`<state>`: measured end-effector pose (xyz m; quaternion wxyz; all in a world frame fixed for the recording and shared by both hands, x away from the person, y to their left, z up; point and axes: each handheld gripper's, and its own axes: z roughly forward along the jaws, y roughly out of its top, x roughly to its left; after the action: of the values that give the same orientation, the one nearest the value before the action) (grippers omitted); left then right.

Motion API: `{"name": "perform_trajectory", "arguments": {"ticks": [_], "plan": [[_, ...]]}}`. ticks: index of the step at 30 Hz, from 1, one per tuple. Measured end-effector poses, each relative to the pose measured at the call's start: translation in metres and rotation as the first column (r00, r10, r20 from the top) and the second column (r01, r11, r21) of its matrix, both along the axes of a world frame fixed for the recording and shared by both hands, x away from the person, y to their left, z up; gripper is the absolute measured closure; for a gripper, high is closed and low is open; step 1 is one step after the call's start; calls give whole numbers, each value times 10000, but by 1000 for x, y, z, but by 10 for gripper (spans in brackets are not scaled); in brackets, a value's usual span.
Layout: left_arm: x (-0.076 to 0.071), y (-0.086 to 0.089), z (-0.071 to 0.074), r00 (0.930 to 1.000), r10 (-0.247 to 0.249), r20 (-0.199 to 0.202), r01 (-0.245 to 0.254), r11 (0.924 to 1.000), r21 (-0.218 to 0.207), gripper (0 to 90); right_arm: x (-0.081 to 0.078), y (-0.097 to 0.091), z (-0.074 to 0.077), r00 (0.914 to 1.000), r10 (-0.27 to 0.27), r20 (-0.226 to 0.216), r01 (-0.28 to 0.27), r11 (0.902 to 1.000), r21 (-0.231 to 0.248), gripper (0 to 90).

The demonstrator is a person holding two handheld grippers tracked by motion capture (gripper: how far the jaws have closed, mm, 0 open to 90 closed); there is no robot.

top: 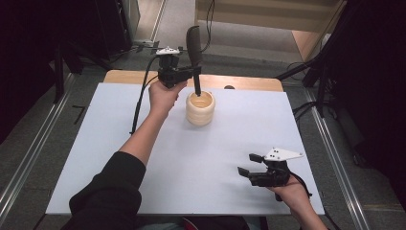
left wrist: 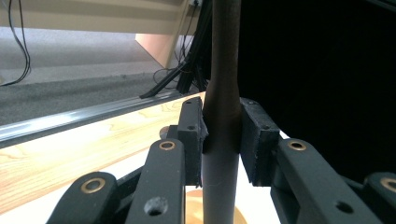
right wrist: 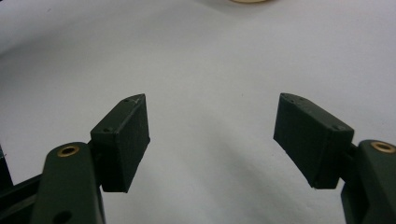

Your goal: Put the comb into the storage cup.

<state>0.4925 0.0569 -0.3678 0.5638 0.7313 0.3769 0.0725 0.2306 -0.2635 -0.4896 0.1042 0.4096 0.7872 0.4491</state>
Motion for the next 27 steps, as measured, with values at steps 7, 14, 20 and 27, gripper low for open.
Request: {"name": "perform_trajectory", "arguments": {"ticks": [7,14,20,27], "plan": [[4,-4,-8,9998,141,-136,-142,9999,-40,729,0,1,1,10000,7,16,-8,10000,84,248],[5,-7,-15,9998,173,-80,-172,9998,47,729,0,1,1,10000,1,58,-2,9999,114,248],[8,-3,-25,9995,182,-271,-185,9998,-82,729,0,1,1,10000,49,33,-49,10000,75,248],[8,-4,-34,9992,120,-386,-120,9999,1,729,1,3,-1,9999,118,-63,-118,9999,52,248]]}}
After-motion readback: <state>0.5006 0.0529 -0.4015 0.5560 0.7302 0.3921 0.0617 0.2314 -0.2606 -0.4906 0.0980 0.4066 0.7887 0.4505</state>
